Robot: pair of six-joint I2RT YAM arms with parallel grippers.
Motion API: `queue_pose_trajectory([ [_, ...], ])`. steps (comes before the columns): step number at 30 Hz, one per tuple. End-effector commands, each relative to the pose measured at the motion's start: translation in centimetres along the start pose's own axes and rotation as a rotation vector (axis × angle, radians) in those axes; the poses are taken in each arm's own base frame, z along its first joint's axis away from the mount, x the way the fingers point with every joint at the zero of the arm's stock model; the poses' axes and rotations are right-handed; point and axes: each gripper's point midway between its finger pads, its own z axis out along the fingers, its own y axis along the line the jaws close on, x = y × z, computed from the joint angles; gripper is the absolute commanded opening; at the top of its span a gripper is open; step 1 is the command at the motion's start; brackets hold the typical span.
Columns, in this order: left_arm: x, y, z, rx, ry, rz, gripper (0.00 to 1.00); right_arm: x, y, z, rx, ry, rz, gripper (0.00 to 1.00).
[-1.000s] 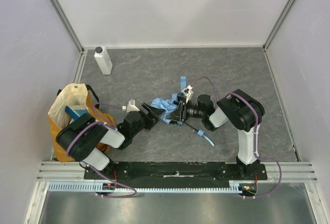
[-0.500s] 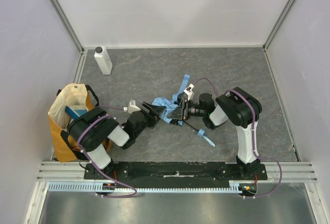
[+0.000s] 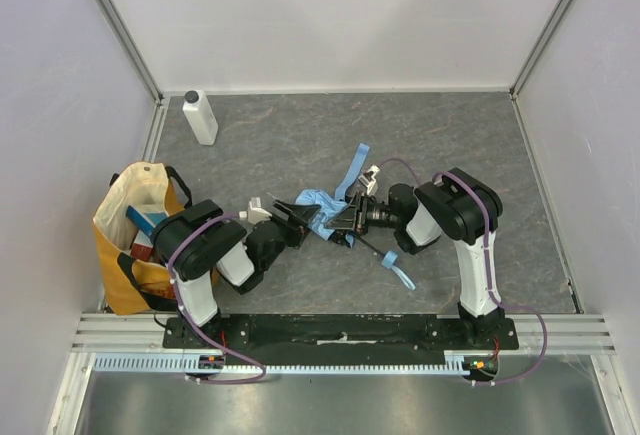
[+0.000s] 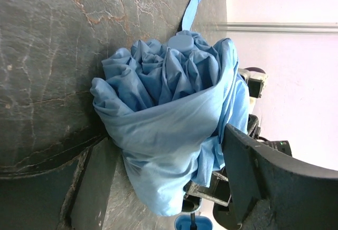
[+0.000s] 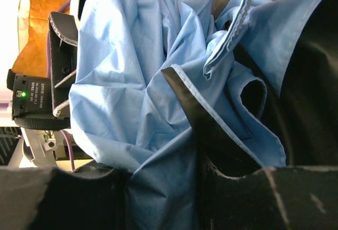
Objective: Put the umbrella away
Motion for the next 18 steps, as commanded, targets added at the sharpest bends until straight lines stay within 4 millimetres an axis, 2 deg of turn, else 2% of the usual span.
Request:
queue_pose_trajectory([
  [1, -1.1, 4.3, 0.6, -0.173, -0.063, 0.102, 0.83, 1.6, 2.6, -0.7, -0.102, 0.067, -0.014, 0.00],
  [2, -1.0, 4.6, 0.8, -0.202, -0.058, 0.118, 0.83, 1.6, 2.8, -0.7, -0.110, 0.072, -0.014, 0.00],
  [11, -0.8, 2.3, 2.2, -0.101, -0.064, 0.137, 0.76, 2.1, 5.1, -1.1, -0.217, 0.122, -0.014, 0.00],
  [13, -0.8, 1.4, 2.3, -0.055, -0.064, 0.161, 0.77, 2.3, 5.3, -1.1, -0.230, 0.131, -0.006, 0.00],
  [16, -0.9, 1.4, 2.0, -0.047, -0.070, 0.176, 0.82, 2.4, 5.6, -1.2, -0.238, 0.136, -0.012, 0.00],
  [18, -1.0, 0.9, 2.1, -0.021, -0.070, 0.186, 0.81, 2.5, 5.9, -1.3, -0.243, 0.145, -0.017, 0.00],
])
